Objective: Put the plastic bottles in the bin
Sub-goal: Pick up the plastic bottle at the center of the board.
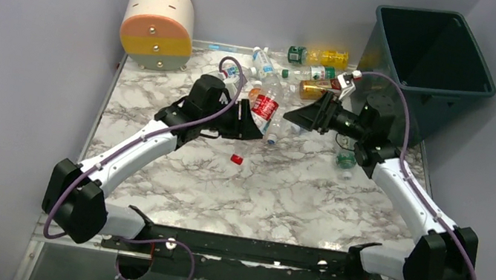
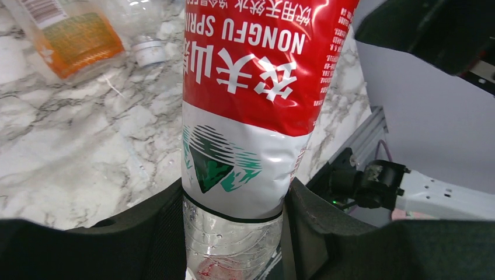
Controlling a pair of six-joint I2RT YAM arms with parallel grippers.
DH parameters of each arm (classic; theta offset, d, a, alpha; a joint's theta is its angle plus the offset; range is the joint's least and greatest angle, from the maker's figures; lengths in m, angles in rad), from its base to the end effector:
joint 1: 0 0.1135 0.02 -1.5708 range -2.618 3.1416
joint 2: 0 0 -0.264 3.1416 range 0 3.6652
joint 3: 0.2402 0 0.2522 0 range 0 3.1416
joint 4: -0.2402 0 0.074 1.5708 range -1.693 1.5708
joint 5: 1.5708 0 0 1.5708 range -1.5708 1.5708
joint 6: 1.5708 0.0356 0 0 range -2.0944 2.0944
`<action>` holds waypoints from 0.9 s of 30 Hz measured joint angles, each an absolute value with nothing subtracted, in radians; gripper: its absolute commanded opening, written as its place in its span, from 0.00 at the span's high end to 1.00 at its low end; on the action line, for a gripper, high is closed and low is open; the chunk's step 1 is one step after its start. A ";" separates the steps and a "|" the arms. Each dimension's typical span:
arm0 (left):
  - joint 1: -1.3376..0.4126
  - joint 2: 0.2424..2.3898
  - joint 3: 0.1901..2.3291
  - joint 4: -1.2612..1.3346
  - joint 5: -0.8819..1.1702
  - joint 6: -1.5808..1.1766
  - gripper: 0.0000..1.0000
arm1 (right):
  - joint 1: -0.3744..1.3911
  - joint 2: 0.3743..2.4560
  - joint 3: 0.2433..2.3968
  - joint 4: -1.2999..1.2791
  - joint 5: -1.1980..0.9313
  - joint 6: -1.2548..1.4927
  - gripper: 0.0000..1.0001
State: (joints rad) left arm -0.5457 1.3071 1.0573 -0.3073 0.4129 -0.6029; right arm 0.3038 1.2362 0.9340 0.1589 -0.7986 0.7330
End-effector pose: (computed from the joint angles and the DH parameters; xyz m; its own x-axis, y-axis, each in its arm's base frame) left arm 0.2438 -0.1647 0.3096 -0.8069 -0.1177 -0.5788 0.3751 0.6549 -0.6560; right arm 0.2623 0.1089 0.3331 -0.6936 0.2718 -0.6671 -0.5667 0.3657 0.7383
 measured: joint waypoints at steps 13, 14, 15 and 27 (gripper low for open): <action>-0.552 1.300 1.007 -0.102 0.584 -0.719 0.55 | 0.307 1.383 0.961 0.275 -0.897 0.790 0.01; -0.556 1.303 1.003 -0.084 0.596 -0.727 0.55 | 0.308 1.388 0.964 0.287 -0.903 0.794 0.01; -0.560 1.305 1.002 -0.070 0.604 -0.735 0.55 | 0.310 1.391 0.966 0.298 -0.906 0.797 0.01; -0.611 1.362 1.001 0.023 0.657 -0.783 0.53 | 0.342 1.470 1.007 0.372 -0.915 0.830 0.22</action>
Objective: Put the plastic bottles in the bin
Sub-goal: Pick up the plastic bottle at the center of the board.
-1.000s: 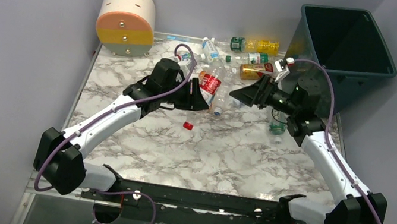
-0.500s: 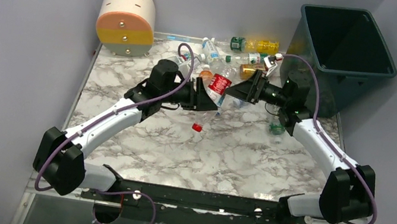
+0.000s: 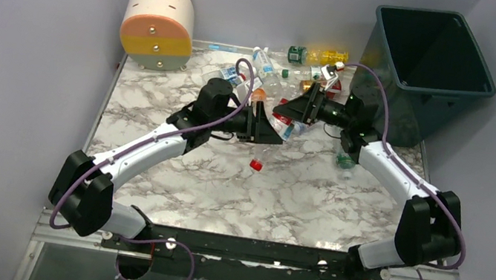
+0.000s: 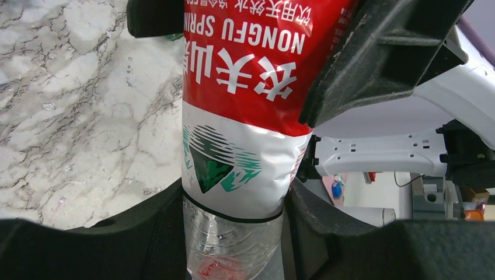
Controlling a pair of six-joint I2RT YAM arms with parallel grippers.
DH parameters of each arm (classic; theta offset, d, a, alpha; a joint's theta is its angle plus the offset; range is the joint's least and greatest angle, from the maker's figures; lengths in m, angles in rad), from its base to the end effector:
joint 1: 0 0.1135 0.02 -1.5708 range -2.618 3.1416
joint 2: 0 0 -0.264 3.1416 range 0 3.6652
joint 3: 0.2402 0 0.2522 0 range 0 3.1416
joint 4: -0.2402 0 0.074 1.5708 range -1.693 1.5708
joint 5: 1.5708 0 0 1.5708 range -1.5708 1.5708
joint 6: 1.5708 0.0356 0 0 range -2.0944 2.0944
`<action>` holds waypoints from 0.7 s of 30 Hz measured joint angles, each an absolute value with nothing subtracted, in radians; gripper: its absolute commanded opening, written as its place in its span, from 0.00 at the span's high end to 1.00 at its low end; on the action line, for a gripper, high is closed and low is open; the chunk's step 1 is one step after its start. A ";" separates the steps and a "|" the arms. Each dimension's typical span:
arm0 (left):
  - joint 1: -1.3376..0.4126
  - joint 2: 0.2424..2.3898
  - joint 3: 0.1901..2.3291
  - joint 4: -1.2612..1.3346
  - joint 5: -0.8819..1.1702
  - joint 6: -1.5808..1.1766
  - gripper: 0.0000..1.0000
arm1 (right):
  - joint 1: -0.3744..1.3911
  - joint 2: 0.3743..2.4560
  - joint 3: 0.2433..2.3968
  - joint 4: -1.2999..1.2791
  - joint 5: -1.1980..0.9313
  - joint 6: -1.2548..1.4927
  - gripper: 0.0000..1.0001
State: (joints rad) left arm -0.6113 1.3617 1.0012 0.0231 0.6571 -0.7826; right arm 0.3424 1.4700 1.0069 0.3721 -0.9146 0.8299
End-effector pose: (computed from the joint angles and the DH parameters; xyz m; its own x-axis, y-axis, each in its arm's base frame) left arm 0.2430 -0.1969 0.3077 -0.8455 -0.0892 -0.5265 0.4658 0.3591 -0.8087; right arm 0.3058 0.1389 0.3117 -0.7573 0.2080 -0.6190 -0.5767 0.2316 0.7834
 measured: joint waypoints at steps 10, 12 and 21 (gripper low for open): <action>-0.611 1.362 0.996 0.044 0.661 -0.779 0.33 | 0.346 1.478 1.007 0.402 -0.925 0.857 0.40; -0.611 1.362 0.996 0.042 0.662 -0.774 0.25 | 0.347 1.478 1.007 0.401 -0.925 0.853 0.40; -0.611 1.356 1.045 -0.085 0.617 -0.706 0.01 | 0.348 1.477 1.098 0.263 -0.883 0.749 0.40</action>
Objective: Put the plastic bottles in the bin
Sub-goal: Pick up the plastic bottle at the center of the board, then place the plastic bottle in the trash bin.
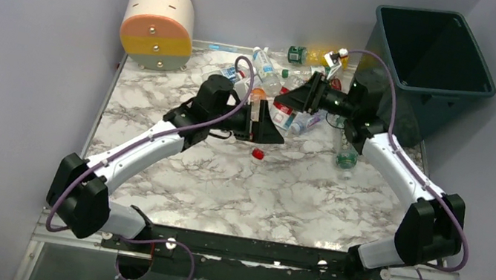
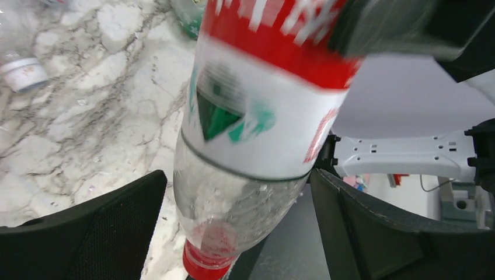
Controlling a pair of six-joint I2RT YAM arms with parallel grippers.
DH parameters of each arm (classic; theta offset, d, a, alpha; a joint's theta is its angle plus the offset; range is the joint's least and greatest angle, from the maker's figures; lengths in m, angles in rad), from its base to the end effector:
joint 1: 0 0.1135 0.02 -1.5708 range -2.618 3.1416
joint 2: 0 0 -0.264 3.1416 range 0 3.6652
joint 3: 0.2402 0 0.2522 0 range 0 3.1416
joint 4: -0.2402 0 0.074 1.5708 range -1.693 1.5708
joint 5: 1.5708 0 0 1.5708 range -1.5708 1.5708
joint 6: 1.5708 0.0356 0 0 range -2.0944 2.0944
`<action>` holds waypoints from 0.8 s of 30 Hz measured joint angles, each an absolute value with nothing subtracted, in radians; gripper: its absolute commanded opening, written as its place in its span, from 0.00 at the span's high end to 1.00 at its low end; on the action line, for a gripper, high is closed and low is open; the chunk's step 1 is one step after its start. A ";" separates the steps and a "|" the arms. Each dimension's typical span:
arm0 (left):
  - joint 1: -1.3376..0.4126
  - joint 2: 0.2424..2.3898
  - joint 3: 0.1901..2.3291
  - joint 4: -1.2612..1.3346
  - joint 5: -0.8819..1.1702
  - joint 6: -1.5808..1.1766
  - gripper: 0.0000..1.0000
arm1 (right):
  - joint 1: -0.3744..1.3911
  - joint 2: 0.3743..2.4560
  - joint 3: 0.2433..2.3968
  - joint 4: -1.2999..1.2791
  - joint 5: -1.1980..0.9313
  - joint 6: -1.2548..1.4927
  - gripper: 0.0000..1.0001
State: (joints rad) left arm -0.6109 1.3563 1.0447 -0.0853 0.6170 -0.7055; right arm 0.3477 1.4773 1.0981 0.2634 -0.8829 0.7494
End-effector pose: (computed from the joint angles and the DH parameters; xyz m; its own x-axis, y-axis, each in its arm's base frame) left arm 0.2424 -0.1949 0.3136 -0.8278 -0.0659 -0.5571 0.4836 0.4194 -0.7683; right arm 0.3113 0.1421 0.3302 -0.7184 0.1997 -0.6664 -0.6126 0.2724 0.7420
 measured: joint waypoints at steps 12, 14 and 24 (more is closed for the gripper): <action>-0.567 1.158 1.114 -0.239 0.502 -0.615 0.01 | 0.321 1.530 1.584 -0.074 -0.683 0.501 0.40; -0.564 1.137 1.119 -0.250 0.488 -0.601 0.01 | 0.301 1.553 1.678 -0.131 -0.619 0.451 0.39; -0.564 1.117 1.087 -0.294 0.460 -0.582 0.01 | 0.246 1.544 1.858 -0.213 -0.220 0.251 0.39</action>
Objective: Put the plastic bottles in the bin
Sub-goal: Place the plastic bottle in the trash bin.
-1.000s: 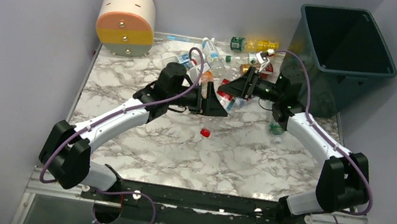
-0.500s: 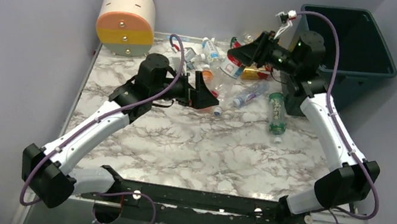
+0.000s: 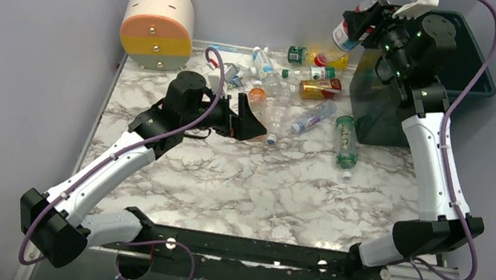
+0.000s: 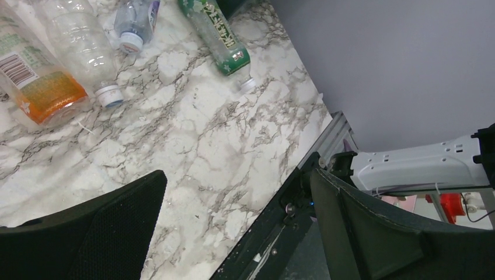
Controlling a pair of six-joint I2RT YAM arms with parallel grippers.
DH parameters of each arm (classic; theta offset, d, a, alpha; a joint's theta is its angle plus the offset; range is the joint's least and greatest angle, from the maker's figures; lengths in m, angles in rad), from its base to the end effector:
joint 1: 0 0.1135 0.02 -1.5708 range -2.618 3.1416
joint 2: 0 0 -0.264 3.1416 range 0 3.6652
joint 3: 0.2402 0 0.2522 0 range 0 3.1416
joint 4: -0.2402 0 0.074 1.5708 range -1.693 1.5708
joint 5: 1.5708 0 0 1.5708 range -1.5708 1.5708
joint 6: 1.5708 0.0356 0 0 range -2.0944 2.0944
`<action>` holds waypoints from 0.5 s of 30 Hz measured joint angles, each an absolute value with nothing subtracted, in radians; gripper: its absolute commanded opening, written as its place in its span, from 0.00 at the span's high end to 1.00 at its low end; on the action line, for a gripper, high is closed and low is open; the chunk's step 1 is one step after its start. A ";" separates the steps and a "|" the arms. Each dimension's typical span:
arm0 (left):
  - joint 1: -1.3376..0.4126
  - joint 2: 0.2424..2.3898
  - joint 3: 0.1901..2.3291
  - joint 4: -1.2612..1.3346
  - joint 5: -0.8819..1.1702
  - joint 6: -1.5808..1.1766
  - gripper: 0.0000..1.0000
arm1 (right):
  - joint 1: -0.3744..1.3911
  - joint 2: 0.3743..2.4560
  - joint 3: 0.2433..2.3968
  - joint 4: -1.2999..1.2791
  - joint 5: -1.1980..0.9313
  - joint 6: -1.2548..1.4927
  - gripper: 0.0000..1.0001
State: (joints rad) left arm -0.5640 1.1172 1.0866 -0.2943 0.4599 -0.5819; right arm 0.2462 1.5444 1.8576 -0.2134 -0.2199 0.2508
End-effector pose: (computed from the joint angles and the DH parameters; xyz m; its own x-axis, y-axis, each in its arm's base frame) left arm 0.2040 -0.1477 0.3695 -0.6840 -0.1501 -0.7138 0.5489 0.5386 -0.6392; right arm 0.3238 0.0894 0.5208 -0.0177 0.2453 -0.9693 -0.4583 0.8596 0.2259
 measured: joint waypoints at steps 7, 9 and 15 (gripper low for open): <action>-0.564 1.115 1.074 -0.299 0.459 -0.582 0.01 | 0.240 1.462 1.774 -0.122 0.067 0.108 0.39; -0.564 1.115 1.071 -0.299 0.459 -0.582 0.01 | 0.239 1.457 1.774 -0.078 0.135 0.059 0.39; -0.564 1.115 1.058 -0.301 0.459 -0.582 0.01 | 0.218 1.480 1.794 0.041 0.303 -0.091 0.39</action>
State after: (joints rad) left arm -0.5640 1.1152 1.0584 -0.3008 0.4591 -0.5816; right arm 0.2180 1.4799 1.7939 0.0406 0.3035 -0.0910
